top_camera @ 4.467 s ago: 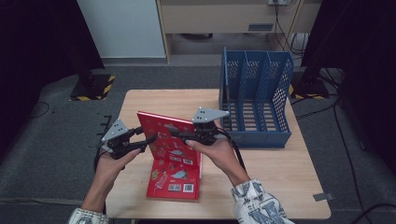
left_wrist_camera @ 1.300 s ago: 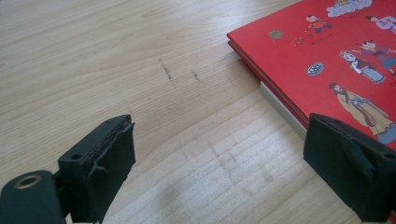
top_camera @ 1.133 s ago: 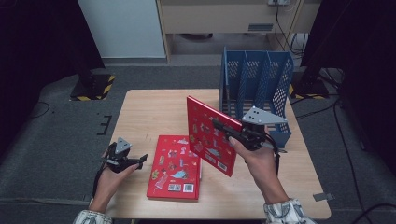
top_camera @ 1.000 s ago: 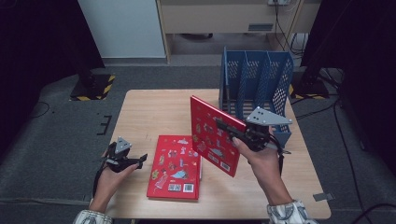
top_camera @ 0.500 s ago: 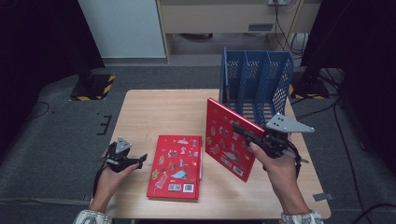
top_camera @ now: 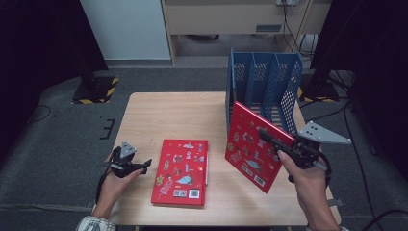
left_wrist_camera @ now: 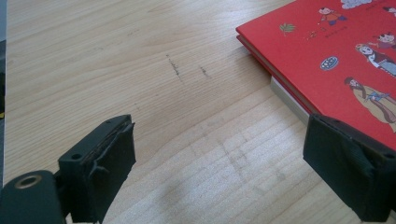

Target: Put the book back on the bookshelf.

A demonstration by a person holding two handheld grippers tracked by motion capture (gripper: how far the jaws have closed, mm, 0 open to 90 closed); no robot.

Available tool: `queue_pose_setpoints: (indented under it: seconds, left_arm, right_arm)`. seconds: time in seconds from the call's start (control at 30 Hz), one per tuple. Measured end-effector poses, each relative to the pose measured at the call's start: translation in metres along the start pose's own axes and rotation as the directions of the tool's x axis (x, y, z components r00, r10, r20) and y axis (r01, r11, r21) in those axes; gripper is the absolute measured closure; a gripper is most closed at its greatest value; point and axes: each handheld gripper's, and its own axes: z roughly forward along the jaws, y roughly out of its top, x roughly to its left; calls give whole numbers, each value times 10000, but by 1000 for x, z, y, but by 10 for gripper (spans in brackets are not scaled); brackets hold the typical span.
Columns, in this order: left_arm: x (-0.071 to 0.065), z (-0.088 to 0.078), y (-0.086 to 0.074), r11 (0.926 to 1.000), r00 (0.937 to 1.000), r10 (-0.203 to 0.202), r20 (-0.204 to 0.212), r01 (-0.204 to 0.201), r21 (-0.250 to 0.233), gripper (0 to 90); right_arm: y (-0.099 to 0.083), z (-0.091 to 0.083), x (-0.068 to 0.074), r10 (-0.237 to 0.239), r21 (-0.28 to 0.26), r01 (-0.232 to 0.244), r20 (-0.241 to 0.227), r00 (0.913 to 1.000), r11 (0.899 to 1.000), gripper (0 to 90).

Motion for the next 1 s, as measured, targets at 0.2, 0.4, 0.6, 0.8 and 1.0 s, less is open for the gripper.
queue_pose_setpoints:
  seconds: [0.2, 0.4, 0.6, 0.8, 1.0]
  left_arm:
    - [0, -1, 0, 10000, 10000, 13, -17, -13, -20, 83]
    - [1, -2, 0, 10000, 10000, 6, -41, -7, -60, 84]
    - [0, -3, 1, 9999, 10000, 36, -66, -37, -98, 83]
    - [1, -3, 1, 9999, 10000, 60, -73, -60, -96, 84]
    - [1, -3, 2, 9998, 9999, 106, -87, -107, -136, 84]
  right_arm:
    - [14, -4, -2, 139, -233, -138, 51, 9999, 9996, 799]
    - [31, -6, -4, -1, -257, 11, 383, 9993, 9997, 799]
    - [40, -3, -16, -94, -95, 104, 987, 9951, 9999, 800]
    - [44, -2, -27, 24, -60, -16, 1382, 9904, 10000, 800]
    - [47, 1, -37, 202, -108, -185, 1771, 9840, 9998, 799]
